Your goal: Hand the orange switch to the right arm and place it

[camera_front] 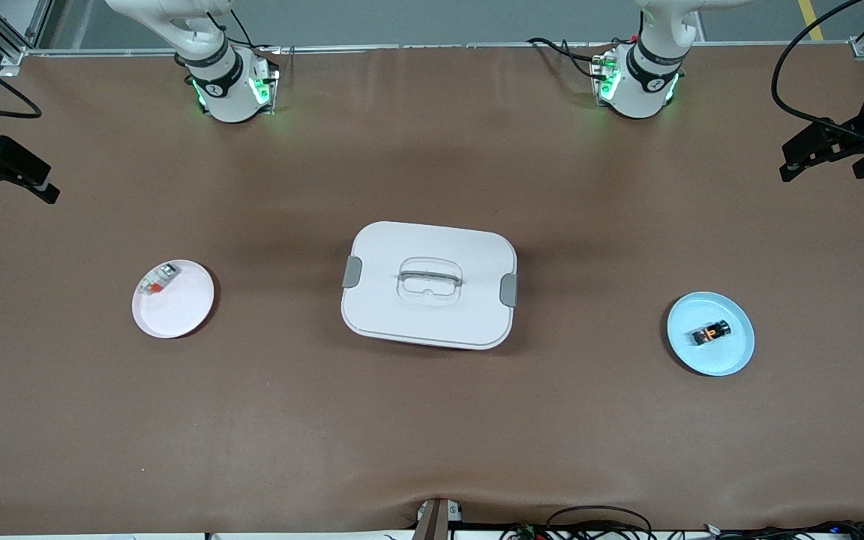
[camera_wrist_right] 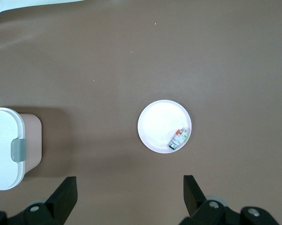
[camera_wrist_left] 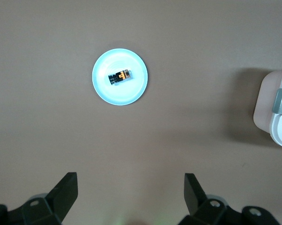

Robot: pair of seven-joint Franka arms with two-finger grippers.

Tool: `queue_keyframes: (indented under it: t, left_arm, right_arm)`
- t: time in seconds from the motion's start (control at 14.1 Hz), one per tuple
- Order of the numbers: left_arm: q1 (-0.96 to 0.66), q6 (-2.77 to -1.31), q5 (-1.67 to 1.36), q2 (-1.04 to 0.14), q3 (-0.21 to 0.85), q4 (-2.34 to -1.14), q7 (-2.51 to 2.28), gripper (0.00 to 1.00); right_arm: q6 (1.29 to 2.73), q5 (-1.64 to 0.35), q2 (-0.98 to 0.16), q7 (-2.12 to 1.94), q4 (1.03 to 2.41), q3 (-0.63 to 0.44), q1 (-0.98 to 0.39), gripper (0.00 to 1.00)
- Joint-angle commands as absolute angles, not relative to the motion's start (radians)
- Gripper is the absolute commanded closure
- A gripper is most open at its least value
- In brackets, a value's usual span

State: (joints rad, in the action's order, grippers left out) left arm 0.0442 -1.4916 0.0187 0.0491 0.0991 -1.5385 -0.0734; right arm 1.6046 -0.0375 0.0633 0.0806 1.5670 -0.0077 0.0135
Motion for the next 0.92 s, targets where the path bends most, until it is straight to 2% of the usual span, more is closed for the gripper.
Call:
queue_keyframes:
  t: [0.0,0.85]
  left_arm:
    - [0.048,-1.493,0.038,0.049,0.1,-1.539,-0.057,0.0]
    - [0.046,-1.493,0.035,0.04,0.1,-1.543,-0.067,0.0]
  right_arm:
    - [1.589,-0.02,0.06,0.087,1.549,0.006,0.032,0.0]
    - [1.589,-0.02,0.06,0.087,1.549,0.006,0.032,0.0]
